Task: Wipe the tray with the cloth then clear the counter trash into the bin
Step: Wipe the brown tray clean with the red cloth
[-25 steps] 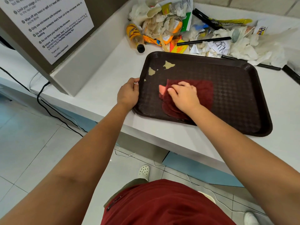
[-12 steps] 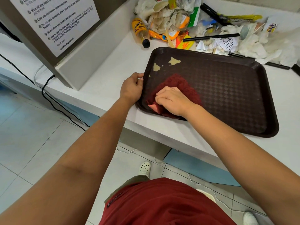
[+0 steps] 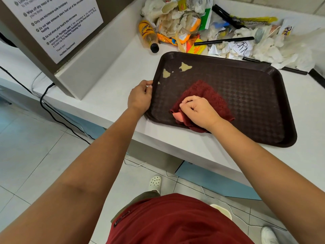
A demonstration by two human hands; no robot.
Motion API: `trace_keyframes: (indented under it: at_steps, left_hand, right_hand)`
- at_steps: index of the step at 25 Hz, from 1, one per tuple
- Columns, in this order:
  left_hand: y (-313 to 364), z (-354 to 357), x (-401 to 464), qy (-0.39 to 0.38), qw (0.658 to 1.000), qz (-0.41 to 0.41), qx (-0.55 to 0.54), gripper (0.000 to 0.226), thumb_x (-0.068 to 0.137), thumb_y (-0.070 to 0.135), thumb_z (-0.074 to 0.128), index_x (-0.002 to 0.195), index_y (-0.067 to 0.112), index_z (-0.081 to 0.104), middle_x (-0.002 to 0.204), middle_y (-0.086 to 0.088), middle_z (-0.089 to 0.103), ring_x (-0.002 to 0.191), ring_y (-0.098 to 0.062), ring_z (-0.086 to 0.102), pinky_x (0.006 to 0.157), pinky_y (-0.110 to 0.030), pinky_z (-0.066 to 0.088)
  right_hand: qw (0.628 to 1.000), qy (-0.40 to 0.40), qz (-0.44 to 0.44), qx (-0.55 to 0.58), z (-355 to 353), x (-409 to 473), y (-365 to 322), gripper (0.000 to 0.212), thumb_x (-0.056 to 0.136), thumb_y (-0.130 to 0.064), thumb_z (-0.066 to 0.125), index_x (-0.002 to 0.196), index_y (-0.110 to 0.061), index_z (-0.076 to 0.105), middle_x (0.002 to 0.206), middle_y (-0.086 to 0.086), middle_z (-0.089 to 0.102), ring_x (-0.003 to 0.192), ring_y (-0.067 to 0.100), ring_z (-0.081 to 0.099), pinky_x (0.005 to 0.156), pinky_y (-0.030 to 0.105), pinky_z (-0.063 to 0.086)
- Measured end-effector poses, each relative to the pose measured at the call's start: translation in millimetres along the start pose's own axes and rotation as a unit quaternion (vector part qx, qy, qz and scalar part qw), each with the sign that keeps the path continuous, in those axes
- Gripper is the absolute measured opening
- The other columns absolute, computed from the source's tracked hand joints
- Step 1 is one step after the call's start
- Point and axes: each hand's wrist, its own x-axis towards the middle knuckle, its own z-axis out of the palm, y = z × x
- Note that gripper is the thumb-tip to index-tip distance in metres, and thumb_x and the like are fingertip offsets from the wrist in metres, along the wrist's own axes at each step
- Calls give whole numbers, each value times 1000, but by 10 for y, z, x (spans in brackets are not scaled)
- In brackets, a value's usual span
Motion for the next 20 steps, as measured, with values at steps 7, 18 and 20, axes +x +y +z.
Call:
trace_keyframes:
  at_steps: [7, 18, 20]
  left_hand:
    - [0, -19, -9, 2, 1000, 11, -20, 29, 98, 25, 38, 120, 18, 55, 104, -5, 67, 92, -21, 63, 86, -37, 52]
    - [17, -9, -9, 17, 1000, 0, -10, 27, 96, 25, 40, 116, 19, 58, 98, -3, 68, 85, -20, 64, 82, -39, 55]
    - [15, -7, -3, 15, 1000, -4, -17, 27, 96, 26, 40, 115, 20, 58, 98, -3, 68, 87, -21, 63, 82, -39, 54]
  right_hand:
    - [994, -79, -14, -70, 360, 341, -390, 39, 99, -31, 31, 125, -17, 58, 137, 2, 51, 138, 18, 27, 113, 35, 9]
    - [979, -180, -57, -82, 248, 309, -400, 33, 95, -25, 42, 122, -24, 61, 136, -15, 50, 140, 12, 19, 116, 35, 6]
    - [979, -178, -69, -65, 223, 269, -383, 29, 93, -22, 46, 113, -21, 66, 127, -13, 58, 136, 11, 26, 115, 34, 12]
